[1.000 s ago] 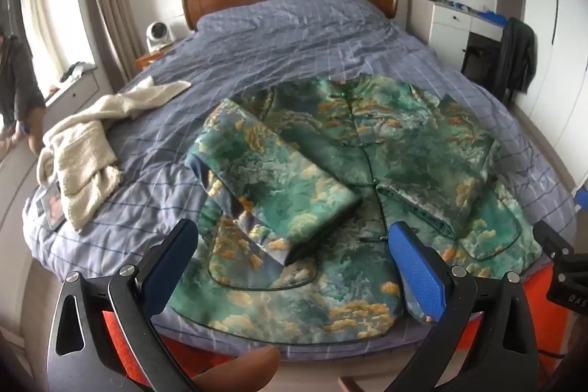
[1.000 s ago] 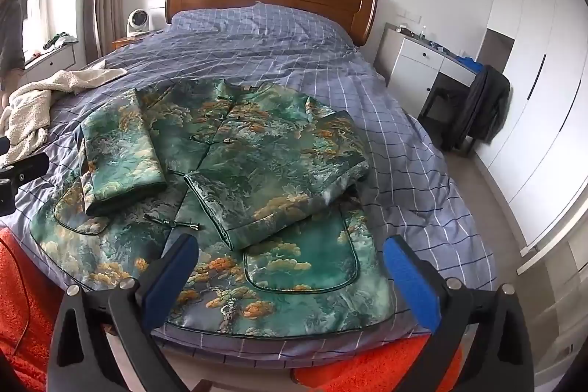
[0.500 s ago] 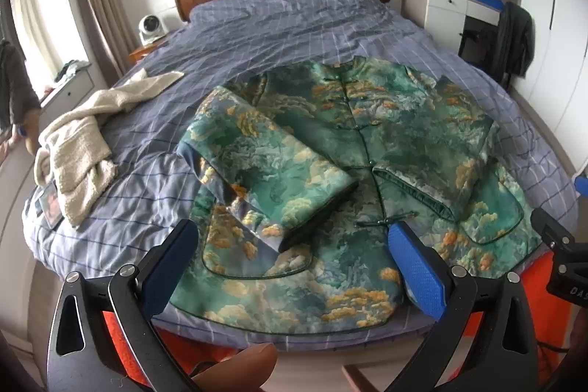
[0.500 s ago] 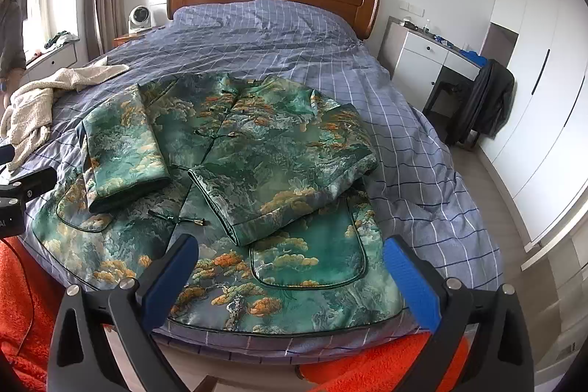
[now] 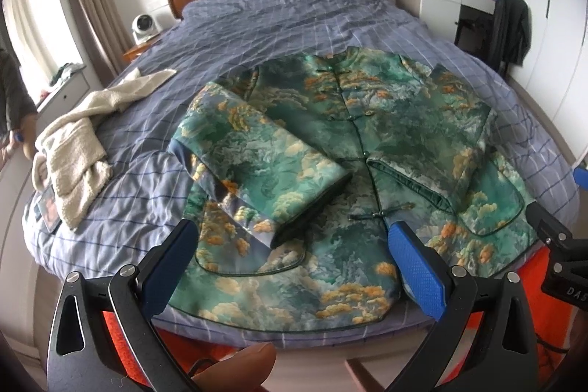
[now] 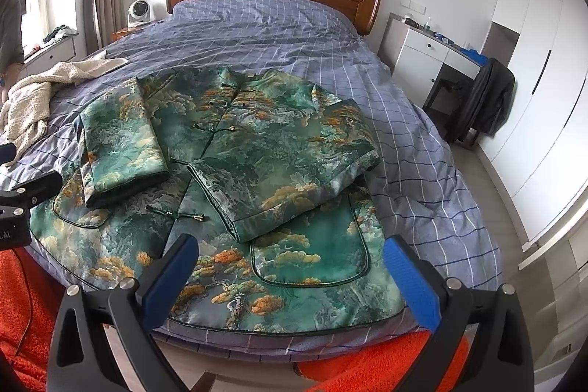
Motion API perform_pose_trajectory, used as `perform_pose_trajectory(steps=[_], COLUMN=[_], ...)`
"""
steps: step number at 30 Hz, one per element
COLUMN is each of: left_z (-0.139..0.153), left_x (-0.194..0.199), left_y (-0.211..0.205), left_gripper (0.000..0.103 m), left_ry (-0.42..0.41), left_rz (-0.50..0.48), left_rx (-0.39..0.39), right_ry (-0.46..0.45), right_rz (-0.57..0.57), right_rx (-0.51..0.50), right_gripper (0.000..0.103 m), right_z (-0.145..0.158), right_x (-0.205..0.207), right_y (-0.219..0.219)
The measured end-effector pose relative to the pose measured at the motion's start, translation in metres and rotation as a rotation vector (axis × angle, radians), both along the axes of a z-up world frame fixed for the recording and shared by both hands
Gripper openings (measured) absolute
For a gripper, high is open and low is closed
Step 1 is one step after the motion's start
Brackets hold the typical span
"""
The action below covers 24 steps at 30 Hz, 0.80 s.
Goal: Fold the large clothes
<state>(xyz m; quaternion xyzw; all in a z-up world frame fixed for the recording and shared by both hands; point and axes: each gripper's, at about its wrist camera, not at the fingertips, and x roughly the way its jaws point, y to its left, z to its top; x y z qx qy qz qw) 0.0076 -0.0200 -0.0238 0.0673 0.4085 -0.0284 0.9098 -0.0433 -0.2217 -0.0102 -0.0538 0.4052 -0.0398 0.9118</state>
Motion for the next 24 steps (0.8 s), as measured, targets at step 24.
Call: perform_pose_trajectory(steps=[24], left_z=[-0.006], left_x=[0.0008], left_y=[-0.005], left_gripper=[0.103], left_ry=[0.011], left_rz=[-0.007], left_rx=[0.007], right_ry=[0.034], right_rz=[-0.07], right_rx=[-0.075], right_gripper=[0.102], right_z=[-0.0025], right_x=[0.0026], right_y=[-0.0058])
